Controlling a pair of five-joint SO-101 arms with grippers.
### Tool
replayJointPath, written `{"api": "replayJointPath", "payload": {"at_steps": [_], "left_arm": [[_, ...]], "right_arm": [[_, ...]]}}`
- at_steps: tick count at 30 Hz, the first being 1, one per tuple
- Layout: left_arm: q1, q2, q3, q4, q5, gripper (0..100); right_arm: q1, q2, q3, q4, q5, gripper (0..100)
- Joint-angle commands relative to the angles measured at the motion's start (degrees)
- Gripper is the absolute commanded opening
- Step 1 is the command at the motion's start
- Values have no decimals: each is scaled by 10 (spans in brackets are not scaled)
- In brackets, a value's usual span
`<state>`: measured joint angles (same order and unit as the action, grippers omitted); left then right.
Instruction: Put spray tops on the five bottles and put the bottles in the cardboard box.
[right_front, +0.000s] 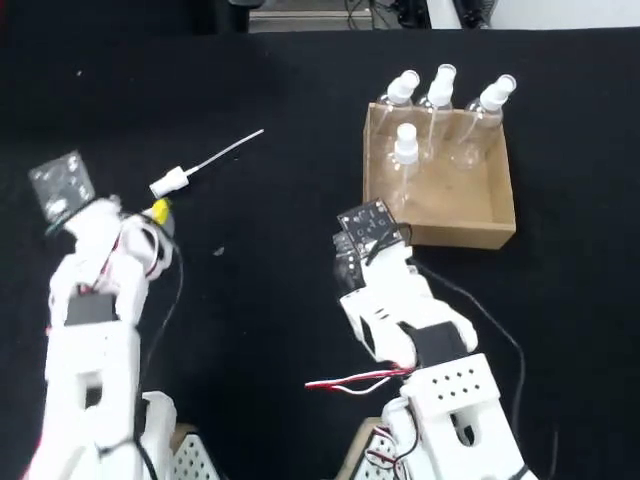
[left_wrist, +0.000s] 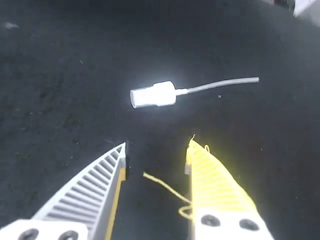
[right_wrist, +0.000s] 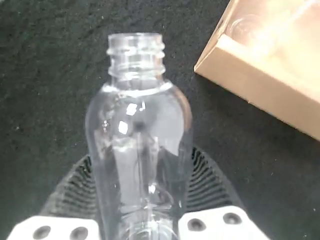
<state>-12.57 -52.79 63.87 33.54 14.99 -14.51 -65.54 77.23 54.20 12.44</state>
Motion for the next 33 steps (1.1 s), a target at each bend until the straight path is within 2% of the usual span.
{"api": "replayJointPath", "payload": {"at_steps": [1, 4, 8, 18, 24, 28, 33], "left_arm": [[17, 157, -139, 5, -18, 214], [15, 256, -239, 50, -53, 289], [15, 395, -387, 126, -97, 280], [6, 692, -729, 254, -101, 263], [-1, 793, -859, 320, -101, 263], [-5, 840, -903, 361, -100, 263], [-22, 876, -928, 369, -101, 263]], "right_arm": [[5, -16, 0, -6, 3, 12], [5, -17, 3, -6, 3, 12], [6, -17, 7, -22, 3, 12], [5, -17, 15, -25, 4, 12], [5, -17, 15, -25, 4, 12], [5, -17, 15, -25, 4, 12], [4, -17, 15, -25, 4, 12]]}}
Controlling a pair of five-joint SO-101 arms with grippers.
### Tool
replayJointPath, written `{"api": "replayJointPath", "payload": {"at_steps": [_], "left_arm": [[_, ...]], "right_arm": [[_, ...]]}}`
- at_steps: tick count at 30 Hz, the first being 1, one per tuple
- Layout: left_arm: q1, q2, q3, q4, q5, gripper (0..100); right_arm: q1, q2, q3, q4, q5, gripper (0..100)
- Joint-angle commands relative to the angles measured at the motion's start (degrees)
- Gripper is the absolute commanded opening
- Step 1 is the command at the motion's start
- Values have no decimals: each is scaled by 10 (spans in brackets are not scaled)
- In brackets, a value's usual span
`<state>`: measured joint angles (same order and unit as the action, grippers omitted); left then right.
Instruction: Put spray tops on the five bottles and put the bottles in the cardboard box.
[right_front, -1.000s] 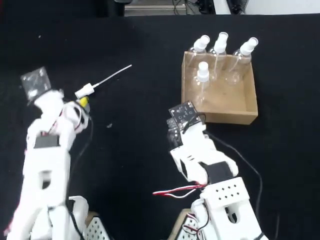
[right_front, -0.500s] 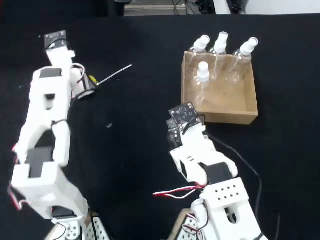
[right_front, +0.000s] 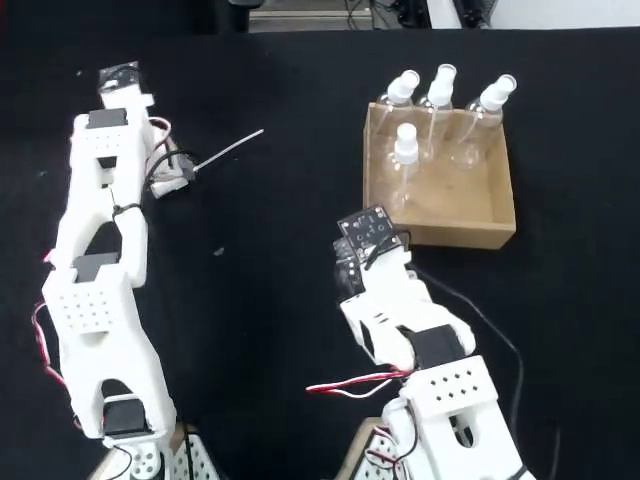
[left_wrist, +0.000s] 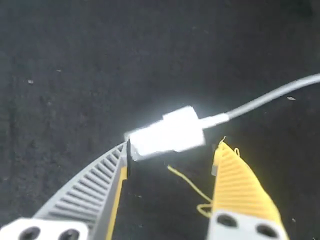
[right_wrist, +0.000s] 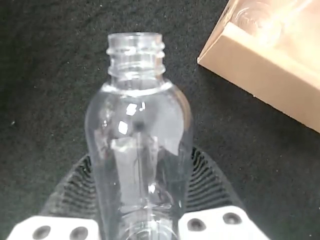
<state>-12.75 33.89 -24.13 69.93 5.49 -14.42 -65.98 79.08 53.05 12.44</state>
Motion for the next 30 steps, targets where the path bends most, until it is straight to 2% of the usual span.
{"api": "replayJointPath", "payload": {"at_steps": [1, 20, 30], "left_arm": [[-22, 15, -47, 4, -6, 263], [-15, 26, -42, 11, -3, 263], [-22, 32, -196, 185, -8, 263]], "right_arm": [[4, -13, -3, -13, 4, 12], [4, -13, -5, -11, 4, 12], [4, -13, -6, -11, 4, 12]]}}
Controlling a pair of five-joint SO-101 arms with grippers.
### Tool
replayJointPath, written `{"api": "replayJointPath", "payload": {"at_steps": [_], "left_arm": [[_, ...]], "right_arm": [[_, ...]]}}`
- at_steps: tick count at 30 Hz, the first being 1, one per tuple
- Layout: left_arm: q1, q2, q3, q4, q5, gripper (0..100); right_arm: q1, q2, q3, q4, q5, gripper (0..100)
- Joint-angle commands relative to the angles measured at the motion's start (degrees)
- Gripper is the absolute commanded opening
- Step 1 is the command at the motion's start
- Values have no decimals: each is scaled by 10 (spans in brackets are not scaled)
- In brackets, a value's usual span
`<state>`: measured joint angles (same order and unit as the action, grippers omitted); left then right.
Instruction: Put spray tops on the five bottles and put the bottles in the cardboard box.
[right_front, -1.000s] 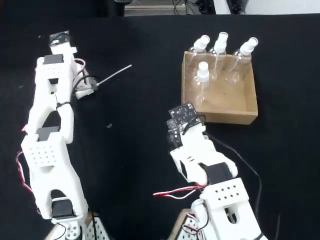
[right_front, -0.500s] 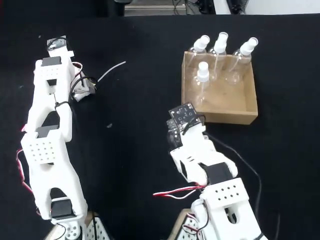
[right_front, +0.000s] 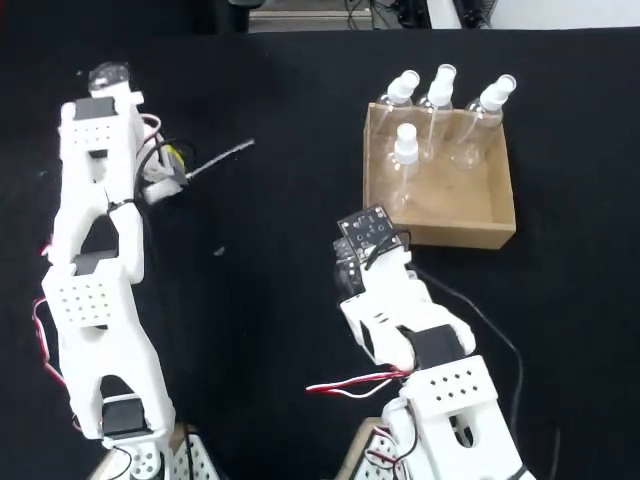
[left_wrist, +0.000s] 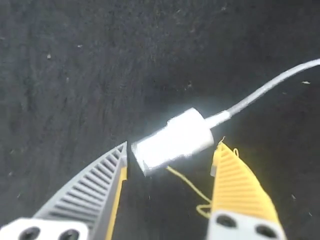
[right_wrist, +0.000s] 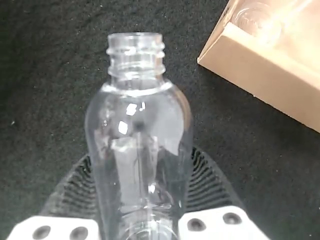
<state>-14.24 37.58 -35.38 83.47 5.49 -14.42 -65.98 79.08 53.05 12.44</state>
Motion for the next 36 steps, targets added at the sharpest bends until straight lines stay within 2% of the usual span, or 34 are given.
{"api": "replayJointPath", "payload": {"at_steps": [1, 5, 9, 15, 18, 25, 30, 34, 36], "left_arm": [[-7, -5, -95, 63, -8, 263], [-2, -4, -131, 106, -4, 265], [-5, 12, -127, 106, 5, 268], [-27, 76, -130, 63, 131, 279], [-23, 91, -130, 60, 140, 313], [-16, 98, -148, 55, 145, 313], [-14, 92, -159, 55, 197, 313], [-7, 98, -196, 64, 271, 313], [-6, 101, -213, 55, 270, 313]], "right_arm": [[4, -13, -6, -11, 4, 12], [4, -13, -6, -11, 4, 12], [4, -13, -6, -11, 4, 12], [4, -13, -6, -11, 4, 12], [4, -13, -6, -11, 4, 12], [4, -13, -6, -11, 4, 12], [4, -13, -6, -11, 4, 12], [4, -13, -6, -11, 4, 12], [4, -13, -6, -11, 4, 12]]}}
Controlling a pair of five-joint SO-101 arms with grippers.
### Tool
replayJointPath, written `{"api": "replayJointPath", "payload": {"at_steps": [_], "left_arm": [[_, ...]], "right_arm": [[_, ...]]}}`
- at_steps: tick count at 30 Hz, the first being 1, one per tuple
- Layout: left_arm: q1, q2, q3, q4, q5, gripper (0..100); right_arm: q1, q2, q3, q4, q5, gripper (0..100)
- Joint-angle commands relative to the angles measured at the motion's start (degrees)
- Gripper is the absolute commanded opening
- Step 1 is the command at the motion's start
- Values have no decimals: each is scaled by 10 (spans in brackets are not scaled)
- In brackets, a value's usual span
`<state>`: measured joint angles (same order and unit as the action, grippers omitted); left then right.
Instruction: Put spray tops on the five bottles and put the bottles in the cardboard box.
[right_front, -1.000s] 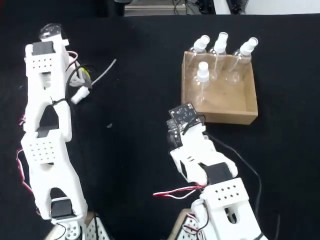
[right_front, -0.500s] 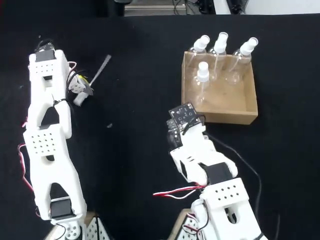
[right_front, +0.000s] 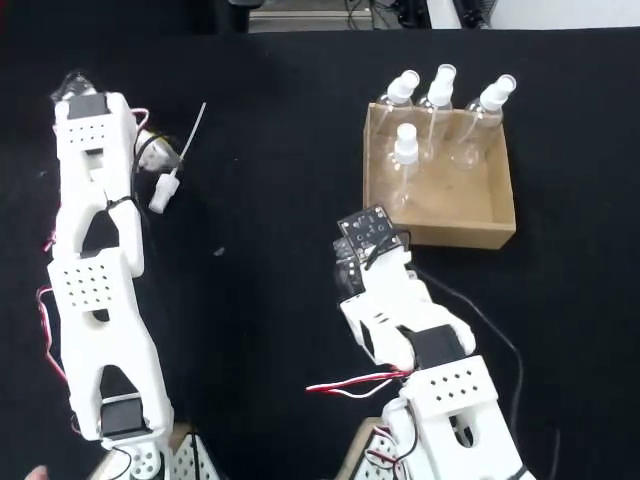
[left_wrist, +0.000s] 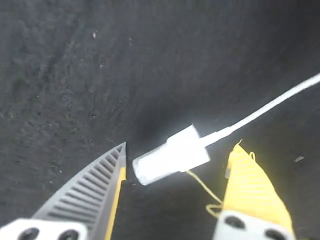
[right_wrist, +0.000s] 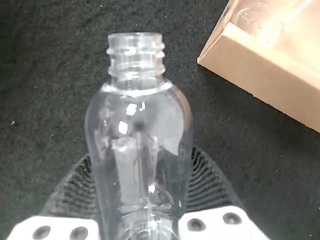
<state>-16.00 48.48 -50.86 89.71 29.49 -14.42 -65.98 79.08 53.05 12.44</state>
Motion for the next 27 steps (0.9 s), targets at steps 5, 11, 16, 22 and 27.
{"api": "replayJointPath", "payload": {"at_steps": [5, 11, 16, 22, 27], "left_arm": [[33, 23, -64, -26, -200, 309], [34, 55, -64, 16, -342, 263], [38, 59, -65, 55, -440, 253], [49, 49, -65, 68, -563, 32], [50, 53, -65, 48, -585, 64]], "right_arm": [[4, -13, -6, -11, 4, 12], [4, -13, -6, -11, 4, 12], [4, -13, -6, -11, 4, 12], [4, -13, -6, -11, 4, 12], [4, -13, -6, -11, 4, 12]]}}
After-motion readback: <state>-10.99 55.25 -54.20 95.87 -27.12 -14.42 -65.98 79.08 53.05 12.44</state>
